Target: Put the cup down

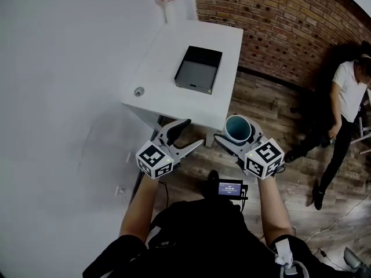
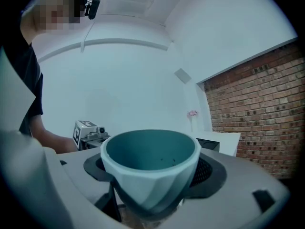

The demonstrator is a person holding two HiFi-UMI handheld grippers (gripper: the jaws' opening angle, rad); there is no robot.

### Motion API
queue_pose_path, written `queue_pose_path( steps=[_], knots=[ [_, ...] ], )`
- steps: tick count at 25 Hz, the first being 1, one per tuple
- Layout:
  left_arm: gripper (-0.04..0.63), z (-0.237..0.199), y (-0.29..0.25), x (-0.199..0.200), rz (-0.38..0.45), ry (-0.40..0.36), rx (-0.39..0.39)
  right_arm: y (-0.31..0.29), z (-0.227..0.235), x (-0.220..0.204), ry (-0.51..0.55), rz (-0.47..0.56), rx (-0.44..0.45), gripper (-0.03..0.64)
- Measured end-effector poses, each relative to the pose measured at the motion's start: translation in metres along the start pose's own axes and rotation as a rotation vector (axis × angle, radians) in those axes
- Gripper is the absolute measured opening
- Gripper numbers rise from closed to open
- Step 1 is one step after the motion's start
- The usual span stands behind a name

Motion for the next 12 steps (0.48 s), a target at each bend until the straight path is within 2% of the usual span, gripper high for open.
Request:
queue_pose_path(
  steps=[12],
  knots=[
    [0.298, -0.056, -0.071, 0.009, 0.003, 0.007, 0.036, -0.024, 0.084, 0.042, 0.006, -0.013, 0.031, 0.411]
  ],
)
Point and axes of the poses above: the fingertips, and each gripper's own axes: y backward along the fingers, z to its right, x out of its top, the point moved 10 cm from there along y, backward along the fingers, and after that the axes turned 13 degrees about -y, right-handed, at the moved point
